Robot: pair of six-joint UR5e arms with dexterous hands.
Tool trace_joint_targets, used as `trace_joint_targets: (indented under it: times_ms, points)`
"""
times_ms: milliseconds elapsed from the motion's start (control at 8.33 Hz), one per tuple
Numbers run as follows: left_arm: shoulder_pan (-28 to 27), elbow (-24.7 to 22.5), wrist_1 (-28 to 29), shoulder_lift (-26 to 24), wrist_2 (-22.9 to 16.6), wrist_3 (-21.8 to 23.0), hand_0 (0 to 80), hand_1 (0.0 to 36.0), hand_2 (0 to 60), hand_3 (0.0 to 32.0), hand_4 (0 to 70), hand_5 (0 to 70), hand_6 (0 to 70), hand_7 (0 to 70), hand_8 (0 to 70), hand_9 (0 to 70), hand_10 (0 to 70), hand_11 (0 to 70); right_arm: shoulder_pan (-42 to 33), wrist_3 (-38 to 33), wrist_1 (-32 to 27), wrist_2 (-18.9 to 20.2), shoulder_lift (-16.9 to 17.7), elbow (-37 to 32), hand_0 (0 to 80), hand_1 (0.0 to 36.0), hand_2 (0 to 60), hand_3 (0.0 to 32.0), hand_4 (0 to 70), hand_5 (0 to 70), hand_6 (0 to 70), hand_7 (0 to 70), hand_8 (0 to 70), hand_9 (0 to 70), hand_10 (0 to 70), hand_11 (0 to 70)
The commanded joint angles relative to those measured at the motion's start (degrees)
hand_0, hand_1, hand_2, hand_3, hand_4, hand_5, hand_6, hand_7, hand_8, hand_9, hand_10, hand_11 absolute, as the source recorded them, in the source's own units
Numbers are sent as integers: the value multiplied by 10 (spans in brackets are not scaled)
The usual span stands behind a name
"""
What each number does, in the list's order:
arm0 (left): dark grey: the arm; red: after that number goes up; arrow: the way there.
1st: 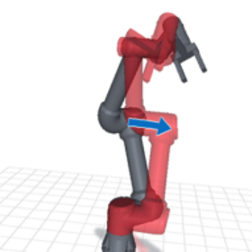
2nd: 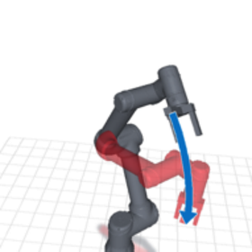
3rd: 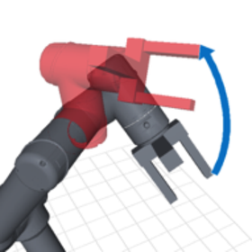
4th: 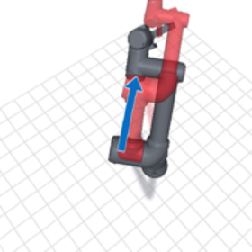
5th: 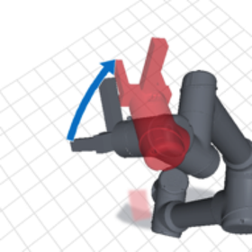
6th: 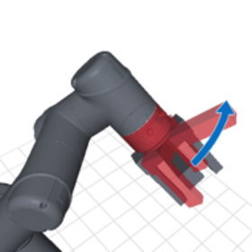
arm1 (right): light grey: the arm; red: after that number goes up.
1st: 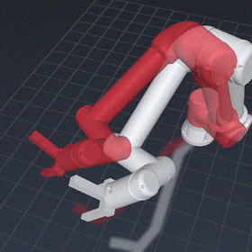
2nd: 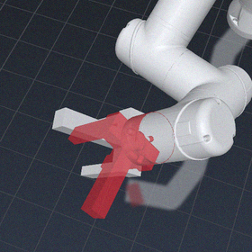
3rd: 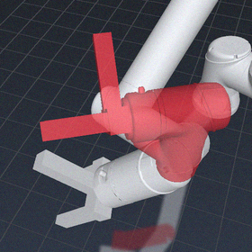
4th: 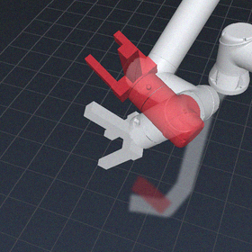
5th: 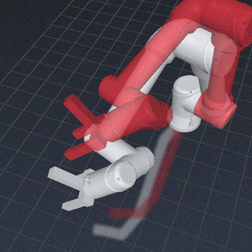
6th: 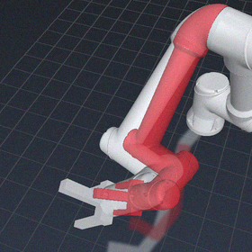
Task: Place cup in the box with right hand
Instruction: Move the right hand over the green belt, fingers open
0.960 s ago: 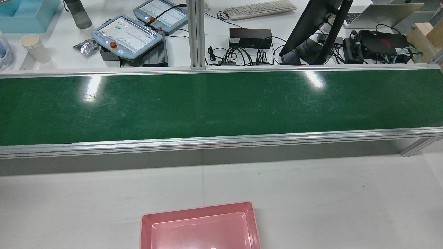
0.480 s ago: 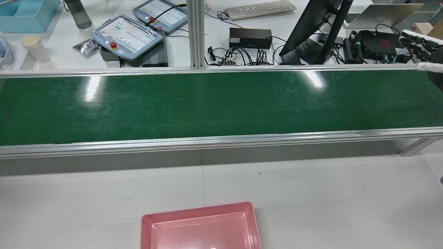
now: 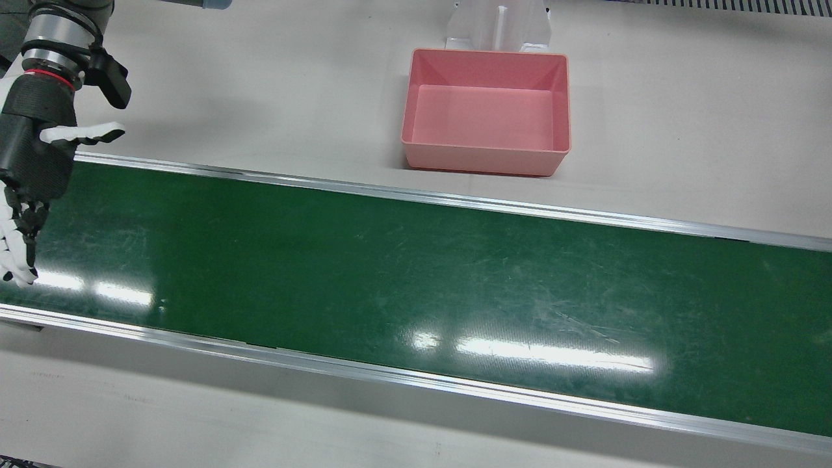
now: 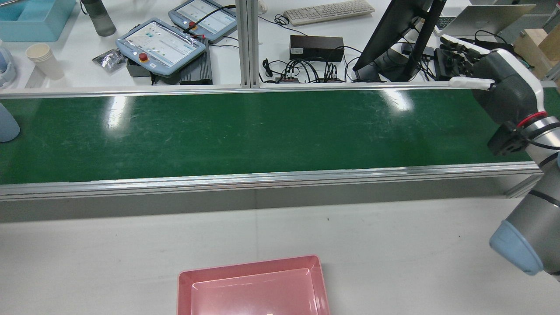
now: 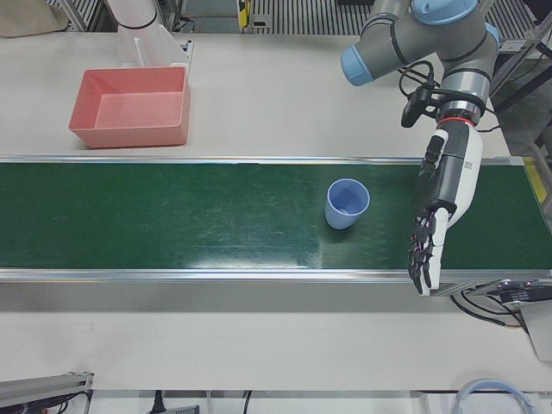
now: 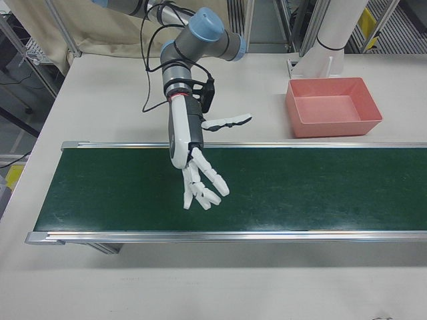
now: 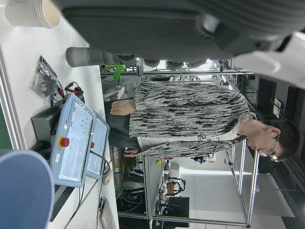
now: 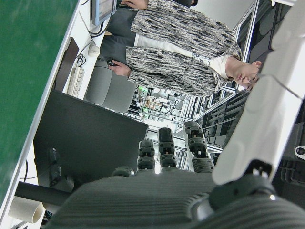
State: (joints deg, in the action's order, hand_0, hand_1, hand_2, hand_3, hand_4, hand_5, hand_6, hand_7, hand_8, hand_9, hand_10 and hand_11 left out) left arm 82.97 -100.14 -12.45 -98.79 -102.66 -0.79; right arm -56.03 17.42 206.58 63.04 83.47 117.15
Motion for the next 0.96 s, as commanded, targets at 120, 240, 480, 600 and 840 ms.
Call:
trace_joint_targets:
  times_ms: [120, 240, 480, 600, 840]
  points:
    - [0, 2, 1, 0, 0, 0, 0, 0, 0, 0, 0, 0, 0, 0, 0, 0, 0, 0, 115, 2, 48, -135, -47, -4, 513, 169, 0, 0, 98, 46, 80, 334, 72, 166, 0, 0]
    - [0, 2, 1, 0, 0, 0, 0, 0, 0, 0, 0, 0, 0, 0, 0, 0, 0, 0, 114, 2, 48, -136, -41, -5, 503, 158, 0, 0, 66, 45, 75, 308, 72, 160, 0, 0]
    - [-1, 1, 1, 0, 0, 0, 0, 0, 0, 0, 0, 0, 0, 0, 0, 0, 0, 0, 101, -2, 46, -135, -30, -24, 487, 136, 0, 0, 16, 43, 69, 271, 72, 151, 0, 0]
    - [-1, 1, 1, 0, 0, 0, 0, 0, 0, 0, 0, 0, 0, 0, 0, 0, 0, 0, 95, -3, 44, -134, -30, -41, 477, 123, 0, 0, 1, 42, 67, 256, 73, 148, 0, 0]
    - [0, 0, 1, 0, 0, 0, 0, 0, 0, 0, 0, 0, 0, 0, 0, 0, 0, 0, 91, -2, 40, -134, -37, -67, 469, 112, 0, 0, 0, 42, 61, 218, 69, 137, 0, 0]
